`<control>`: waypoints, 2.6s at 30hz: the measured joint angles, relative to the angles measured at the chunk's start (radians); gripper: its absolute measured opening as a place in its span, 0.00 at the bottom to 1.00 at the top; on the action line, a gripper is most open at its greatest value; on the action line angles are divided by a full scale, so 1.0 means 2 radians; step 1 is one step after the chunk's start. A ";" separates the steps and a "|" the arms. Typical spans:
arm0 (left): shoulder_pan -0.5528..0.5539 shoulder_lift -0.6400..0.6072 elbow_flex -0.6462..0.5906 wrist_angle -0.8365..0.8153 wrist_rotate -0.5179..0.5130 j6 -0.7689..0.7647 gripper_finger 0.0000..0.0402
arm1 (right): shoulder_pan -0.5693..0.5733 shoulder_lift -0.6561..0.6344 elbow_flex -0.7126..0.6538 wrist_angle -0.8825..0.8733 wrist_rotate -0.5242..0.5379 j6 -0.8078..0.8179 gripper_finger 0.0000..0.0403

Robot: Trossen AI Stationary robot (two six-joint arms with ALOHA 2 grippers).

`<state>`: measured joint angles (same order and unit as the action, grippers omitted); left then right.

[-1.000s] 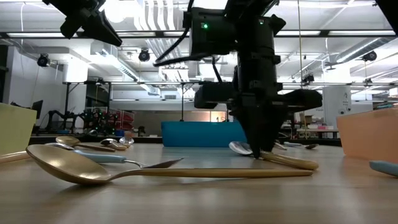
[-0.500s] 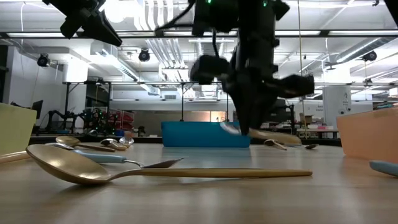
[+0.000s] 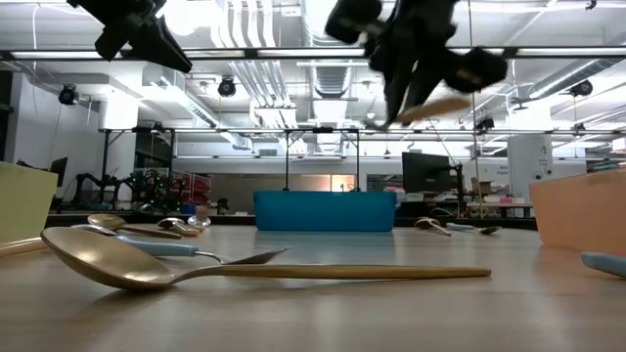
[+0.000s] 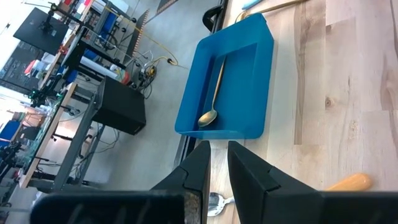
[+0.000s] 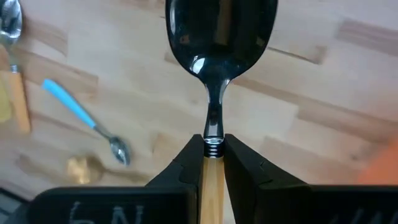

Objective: Sort silverware by color (type)
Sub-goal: Put the orange spoon into the orange bin

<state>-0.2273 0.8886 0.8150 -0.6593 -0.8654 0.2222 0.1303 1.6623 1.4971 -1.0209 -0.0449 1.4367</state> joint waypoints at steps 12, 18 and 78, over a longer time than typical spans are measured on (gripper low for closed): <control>0.000 0.000 0.000 0.000 0.000 -0.002 0.09 | 0.020 -0.098 -0.019 -0.181 -0.021 0.107 0.08; 0.000 0.000 0.000 0.000 0.000 -0.002 0.09 | 0.034 -0.133 -0.054 -0.183 -0.028 0.142 0.08; 0.000 0.000 0.000 0.001 0.000 -0.008 0.09 | 0.028 -0.165 -0.288 -0.066 -0.164 0.046 0.08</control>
<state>-0.2276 0.8890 0.8150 -0.6582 -0.8650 0.2070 0.1868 1.3315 0.9218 -1.1536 -0.3733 1.5286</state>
